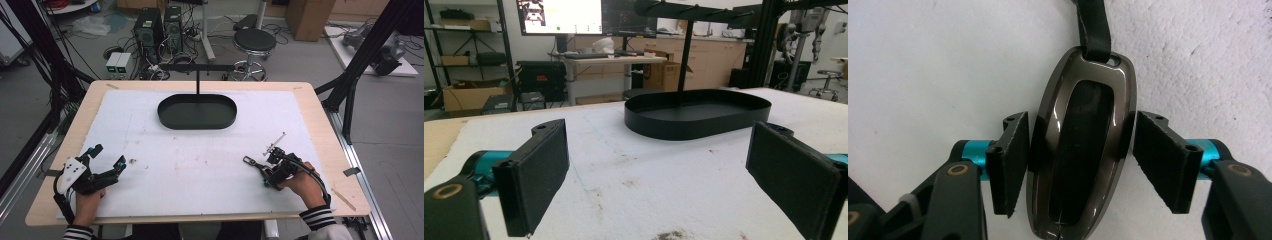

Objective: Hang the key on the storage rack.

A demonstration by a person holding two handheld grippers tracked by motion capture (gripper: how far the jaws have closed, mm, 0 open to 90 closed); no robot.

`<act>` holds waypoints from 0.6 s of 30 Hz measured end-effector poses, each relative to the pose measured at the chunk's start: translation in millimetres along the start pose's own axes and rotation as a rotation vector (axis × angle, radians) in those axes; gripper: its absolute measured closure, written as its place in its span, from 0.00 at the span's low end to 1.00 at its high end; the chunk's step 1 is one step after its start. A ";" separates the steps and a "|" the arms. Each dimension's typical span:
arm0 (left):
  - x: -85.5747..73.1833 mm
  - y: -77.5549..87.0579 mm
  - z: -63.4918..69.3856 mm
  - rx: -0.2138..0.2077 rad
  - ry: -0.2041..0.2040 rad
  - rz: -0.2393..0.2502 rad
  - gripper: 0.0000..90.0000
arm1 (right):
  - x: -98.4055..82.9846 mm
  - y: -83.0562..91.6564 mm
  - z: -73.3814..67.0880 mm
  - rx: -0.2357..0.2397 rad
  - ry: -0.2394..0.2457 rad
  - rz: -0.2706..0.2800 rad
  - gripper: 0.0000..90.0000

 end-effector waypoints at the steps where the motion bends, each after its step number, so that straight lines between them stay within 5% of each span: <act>1: 0.0 0.0 0.0 0.000 -0.001 0.000 0.12 | 0.2 0.5 0.0 0.005 0.003 -0.003 0.48; 10: 0.0 0.0 0.0 0.001 -0.001 0.001 0.12 | 2.8 1.7 0.1 -0.004 0.024 -0.078 0.54; 18: 0.0 0.0 0.0 0.001 -0.001 0.000 0.12 | 3.9 3.8 -0.3 0.028 0.026 0.009 0.54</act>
Point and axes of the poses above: each handheld gripper's, and its own axes: y roughly backward along the jaws, x roughly out of its top, z roughly to its right, the point moved 8 cm from there along -y, roughly forward along the jaws, and after that the axes turned 11 degrees about -x, right-handed, at the moved point
